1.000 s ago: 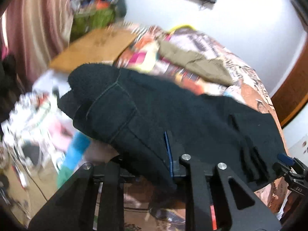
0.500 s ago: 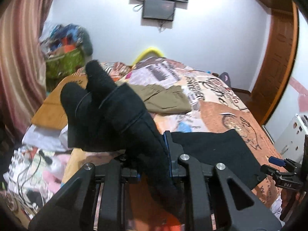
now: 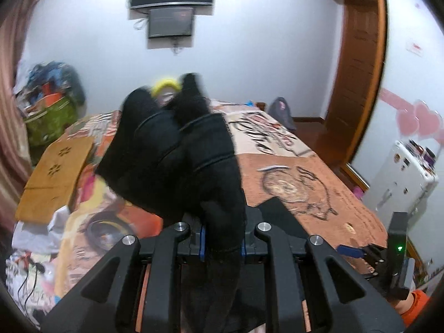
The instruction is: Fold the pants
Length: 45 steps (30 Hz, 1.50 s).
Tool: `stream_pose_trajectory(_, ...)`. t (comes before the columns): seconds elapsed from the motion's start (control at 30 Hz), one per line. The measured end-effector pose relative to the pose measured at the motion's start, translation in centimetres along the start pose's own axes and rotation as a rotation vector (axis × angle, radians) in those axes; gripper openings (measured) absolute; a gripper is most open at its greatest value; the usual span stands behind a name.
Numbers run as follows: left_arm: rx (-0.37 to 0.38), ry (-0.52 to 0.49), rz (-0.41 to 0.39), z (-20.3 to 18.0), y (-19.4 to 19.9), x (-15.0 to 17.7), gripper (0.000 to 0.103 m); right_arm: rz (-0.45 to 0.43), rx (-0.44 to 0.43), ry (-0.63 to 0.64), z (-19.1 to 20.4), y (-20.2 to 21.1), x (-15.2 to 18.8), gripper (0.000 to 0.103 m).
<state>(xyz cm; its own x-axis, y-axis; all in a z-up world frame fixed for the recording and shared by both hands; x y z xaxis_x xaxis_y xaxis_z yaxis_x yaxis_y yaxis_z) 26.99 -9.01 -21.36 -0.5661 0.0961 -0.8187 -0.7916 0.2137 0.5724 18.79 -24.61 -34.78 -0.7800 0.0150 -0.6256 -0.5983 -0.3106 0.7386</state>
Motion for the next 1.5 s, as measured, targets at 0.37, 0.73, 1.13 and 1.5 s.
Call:
stream_pose_trajectory(0.37,0.130,-0.149,0.143,-9.2,-5.1,4.5,0.016,-0.018,-0.033,-0.031,-0.4,0.4,-0.2,0.071)
stream_pose_trajectory(0.73,0.177,-0.211,0.257,-12.0,-5.8,9.6,0.037,-0.027,-0.006,-0.042,-1.9,2.8,0.2,0.071)
stream_pose_trajectory(1.13,0.115,-0.059,0.119,-4.1,-0.3,5.0,0.067,-0.037,-0.016,-0.031,-0.6,4.0,0.2,0.071)
stream_pose_trajectory(1.5,-0.088,0.010,0.331,7.3,-3.9,13.4,0.067,0.008,-0.097,0.046,4.6,2.1,0.5,0.071)
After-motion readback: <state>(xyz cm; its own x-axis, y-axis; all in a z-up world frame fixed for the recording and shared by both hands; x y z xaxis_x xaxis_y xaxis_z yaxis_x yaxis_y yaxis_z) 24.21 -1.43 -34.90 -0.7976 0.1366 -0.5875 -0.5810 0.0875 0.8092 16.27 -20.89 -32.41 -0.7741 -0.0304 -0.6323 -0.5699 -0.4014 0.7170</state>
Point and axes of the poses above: each gripper's, at about its wrist camera, not at the fingertips, and y roughly against the way its jaws point, z to its left, x to its underside, the point moved 10 cm from there along -y, roughly the way its jaws point, and after that the axes turned 1 degree about -x, right-handed, at the moved point
